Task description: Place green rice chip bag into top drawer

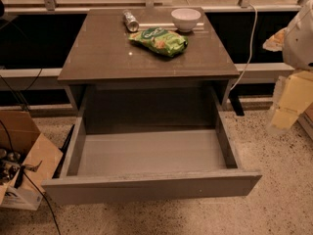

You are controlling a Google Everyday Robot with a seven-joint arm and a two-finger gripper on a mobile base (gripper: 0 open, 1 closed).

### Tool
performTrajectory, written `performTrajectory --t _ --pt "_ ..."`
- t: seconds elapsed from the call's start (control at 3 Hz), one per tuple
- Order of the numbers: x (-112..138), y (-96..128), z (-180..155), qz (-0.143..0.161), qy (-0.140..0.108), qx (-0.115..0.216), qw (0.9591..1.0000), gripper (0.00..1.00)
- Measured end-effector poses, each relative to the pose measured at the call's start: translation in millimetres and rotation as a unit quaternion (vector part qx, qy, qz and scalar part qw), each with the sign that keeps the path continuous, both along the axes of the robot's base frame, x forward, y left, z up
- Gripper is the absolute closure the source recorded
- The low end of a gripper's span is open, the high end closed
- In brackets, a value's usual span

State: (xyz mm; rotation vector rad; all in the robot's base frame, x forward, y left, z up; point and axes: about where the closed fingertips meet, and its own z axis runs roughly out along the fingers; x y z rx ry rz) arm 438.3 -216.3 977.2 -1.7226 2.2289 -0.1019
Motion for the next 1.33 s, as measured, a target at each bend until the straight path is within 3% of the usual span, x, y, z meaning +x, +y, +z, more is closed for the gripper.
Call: performTrajectory --t 0.33,0.67,1.0,1.33 --pt "1 4 1 0.002 -0.006 0.003 1.0000 0.00" --pt "27 31 -13 0.001 -0.030 0.050 0.9983 0.00" --pt "57 44 -19 -0.009 -0.060 0.079 0.9950 0.00" --pt "100 48 -25 -0.021 -0.074 0.120 0.9898 0.00"
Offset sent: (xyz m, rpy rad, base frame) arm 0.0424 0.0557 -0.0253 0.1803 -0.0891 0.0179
